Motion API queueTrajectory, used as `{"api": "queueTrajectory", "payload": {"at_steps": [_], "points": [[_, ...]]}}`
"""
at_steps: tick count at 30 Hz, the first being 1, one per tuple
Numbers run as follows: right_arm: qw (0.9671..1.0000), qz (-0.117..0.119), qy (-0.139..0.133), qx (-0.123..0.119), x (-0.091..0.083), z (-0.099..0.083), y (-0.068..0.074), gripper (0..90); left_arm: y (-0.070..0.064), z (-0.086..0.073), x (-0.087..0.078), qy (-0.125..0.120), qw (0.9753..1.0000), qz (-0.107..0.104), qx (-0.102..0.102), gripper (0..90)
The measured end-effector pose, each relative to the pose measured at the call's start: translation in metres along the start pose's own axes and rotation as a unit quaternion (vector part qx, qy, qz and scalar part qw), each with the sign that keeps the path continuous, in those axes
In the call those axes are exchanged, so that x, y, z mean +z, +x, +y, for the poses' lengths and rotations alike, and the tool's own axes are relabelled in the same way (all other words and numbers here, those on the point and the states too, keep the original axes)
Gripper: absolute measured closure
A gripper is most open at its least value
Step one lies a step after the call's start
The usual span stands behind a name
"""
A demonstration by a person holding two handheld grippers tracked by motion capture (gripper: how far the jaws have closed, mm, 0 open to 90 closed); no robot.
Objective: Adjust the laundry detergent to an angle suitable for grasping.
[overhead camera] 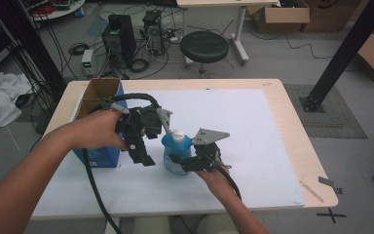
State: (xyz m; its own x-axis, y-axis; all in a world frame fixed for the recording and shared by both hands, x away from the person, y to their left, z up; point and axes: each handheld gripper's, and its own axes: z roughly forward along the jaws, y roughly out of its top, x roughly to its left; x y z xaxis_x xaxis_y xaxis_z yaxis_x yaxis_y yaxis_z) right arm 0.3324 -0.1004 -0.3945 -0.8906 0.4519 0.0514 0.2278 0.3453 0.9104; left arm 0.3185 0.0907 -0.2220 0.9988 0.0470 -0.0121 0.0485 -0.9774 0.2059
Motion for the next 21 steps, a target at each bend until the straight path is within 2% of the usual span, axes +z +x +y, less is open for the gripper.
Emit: {"api": "queueTrajectory", "payload": {"at_steps": [13, 21], "points": [[0.9999, 0.015, -0.005, -0.007, -0.0002, -0.0001, 0.0005, 40.4, 0.0005, -0.0003, 0.0001, 0.001, 1.0000, 0.000, 0.000, 21.5], [0.9998, 0.008, -0.002, -0.019, -0.0011, 0.0011, 0.0026, 41.9, 0.0009, -0.0011, 0.0005, 0.001, 1.0000, -0.001, 0.000, 21.6]]}}
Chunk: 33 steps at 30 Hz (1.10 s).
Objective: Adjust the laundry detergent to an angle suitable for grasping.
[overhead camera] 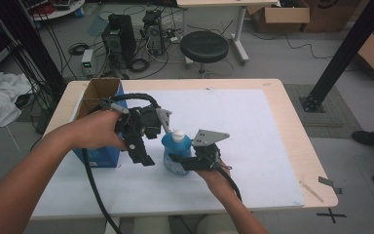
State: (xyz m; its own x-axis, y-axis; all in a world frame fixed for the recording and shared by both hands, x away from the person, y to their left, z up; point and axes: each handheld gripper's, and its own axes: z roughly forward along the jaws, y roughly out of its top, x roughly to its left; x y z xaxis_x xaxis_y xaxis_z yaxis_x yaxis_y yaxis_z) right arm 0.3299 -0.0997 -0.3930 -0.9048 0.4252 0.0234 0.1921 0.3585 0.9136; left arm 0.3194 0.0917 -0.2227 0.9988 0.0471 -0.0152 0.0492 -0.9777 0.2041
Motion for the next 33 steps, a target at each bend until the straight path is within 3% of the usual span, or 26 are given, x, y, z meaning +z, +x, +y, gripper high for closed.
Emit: {"api": "queueTrajectory", "payload": {"at_steps": [9, 20, 25, 33], "points": [[0.9999, -0.002, 0.007, -0.009, -0.001, 0.002, 0.000, 43.0, 0.000, 0.000, -0.004, -0.001, 1.0000, 0.004, -0.001, 21.6], [0.9998, 0.020, -0.005, -0.003, -0.012, 0.005, -0.004, 43.5, 0.001, -0.002, -0.004, -0.002, 1.0000, 0.006, -0.006, 21.5], [0.9995, 0.028, -0.006, -0.016, -0.022, 0.009, -0.007, 43.5, 0.001, -0.003, -0.005, -0.002, 1.0000, 0.007, -0.005, 21.5], [0.9972, 0.064, -0.007, -0.037, -0.042, 0.016, -0.015, 43.4, 0.001, -0.002, -0.005, -0.004, 0.9999, 0.009, -0.007, 21.4]]}}
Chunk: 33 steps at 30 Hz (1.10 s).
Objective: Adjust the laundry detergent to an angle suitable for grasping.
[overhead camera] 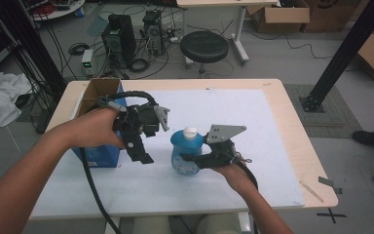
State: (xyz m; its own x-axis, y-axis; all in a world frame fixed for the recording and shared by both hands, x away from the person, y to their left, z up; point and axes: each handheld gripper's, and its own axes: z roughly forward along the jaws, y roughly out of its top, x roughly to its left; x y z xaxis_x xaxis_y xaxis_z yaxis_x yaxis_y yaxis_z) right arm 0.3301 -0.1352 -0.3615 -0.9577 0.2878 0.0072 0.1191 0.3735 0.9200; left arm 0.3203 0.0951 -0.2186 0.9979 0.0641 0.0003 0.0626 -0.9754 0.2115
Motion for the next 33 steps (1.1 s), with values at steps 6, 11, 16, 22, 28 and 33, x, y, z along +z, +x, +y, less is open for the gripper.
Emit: {"api": "queueTrajectory", "payload": {"at_steps": [6, 11, 16, 22, 28, 33], "points": [[0.9996, 0.022, 0.003, -0.017, -0.011, 0.004, -0.004, 43.4, 0.000, 0.001, 0.000, 0.002, 1.0000, -0.001, -0.001, 21.3], [0.9987, 0.044, 0.005, -0.026, -0.017, 0.004, -0.007, 43.4, 0.000, 0.002, 0.000, 0.003, 1.0000, 0.000, -0.003, 21.3], [0.9976, 0.060, 0.018, -0.030, -0.019, 0.002, -0.008, 43.4, 0.000, 0.002, 0.000, 0.004, 1.0000, 0.000, -0.004, 21.3], [0.9966, 0.071, 0.016, -0.039, -0.023, -0.001, -0.011, 43.4, 0.001, 0.001, 0.000, 0.004, 1.0000, 0.001, -0.007, 21.4], [0.9954, 0.084, 0.014, -0.045, -0.024, -0.006, -0.014, 43.4, 0.001, 0.001, 0.002, 0.008, 0.9999, 0.001, -0.008, 21.4], [0.9940, 0.097, 0.020, -0.047, -0.022, -0.012, -0.014, 43.4, 0.002, 0.001, 0.003, 0.009, 0.9999, 0.002, -0.009, 21.4]]}}
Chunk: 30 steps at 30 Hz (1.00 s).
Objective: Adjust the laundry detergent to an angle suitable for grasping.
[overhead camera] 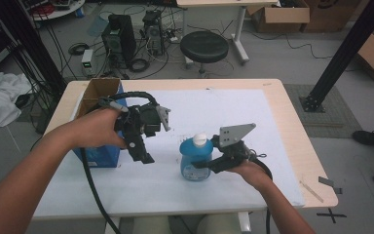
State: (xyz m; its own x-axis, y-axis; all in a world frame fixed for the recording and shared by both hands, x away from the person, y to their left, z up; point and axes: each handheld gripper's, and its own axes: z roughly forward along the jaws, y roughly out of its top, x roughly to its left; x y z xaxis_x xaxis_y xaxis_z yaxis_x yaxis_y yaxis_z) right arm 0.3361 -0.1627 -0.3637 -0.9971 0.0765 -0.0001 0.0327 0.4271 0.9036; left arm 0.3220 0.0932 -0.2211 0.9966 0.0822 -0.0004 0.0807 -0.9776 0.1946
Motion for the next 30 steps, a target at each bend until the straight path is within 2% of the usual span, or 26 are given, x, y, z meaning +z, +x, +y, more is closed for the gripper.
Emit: {"api": "queueTrajectory", "payload": {"at_steps": [8, 15, 22, 30], "points": [[0.9999, 0.016, 0.004, -0.002, 0.003, -0.004, -0.001, 43.4, 0.001, 0.000, 0.001, 0.001, 1.0000, -0.002, -0.002, 21.4], [0.9999, 0.013, -0.002, -0.002, 0.006, -0.010, -0.002, 43.4, 0.001, 0.000, 0.002, 0.002, 1.0000, -0.002, -0.002, 21.4], [0.9999, 0.014, 0.003, 0.003, 0.012, -0.020, -0.002, 43.4, 0.002, 0.000, 0.004, 0.002, 1.0000, -0.004, -0.003, 21.4], [0.9999, 0.017, 0.000, 0.000, 0.012, -0.021, -0.002, 43.0, 0.002, 0.001, 0.005, 0.004, 1.0000, -0.004, -0.003, 21.4]]}}
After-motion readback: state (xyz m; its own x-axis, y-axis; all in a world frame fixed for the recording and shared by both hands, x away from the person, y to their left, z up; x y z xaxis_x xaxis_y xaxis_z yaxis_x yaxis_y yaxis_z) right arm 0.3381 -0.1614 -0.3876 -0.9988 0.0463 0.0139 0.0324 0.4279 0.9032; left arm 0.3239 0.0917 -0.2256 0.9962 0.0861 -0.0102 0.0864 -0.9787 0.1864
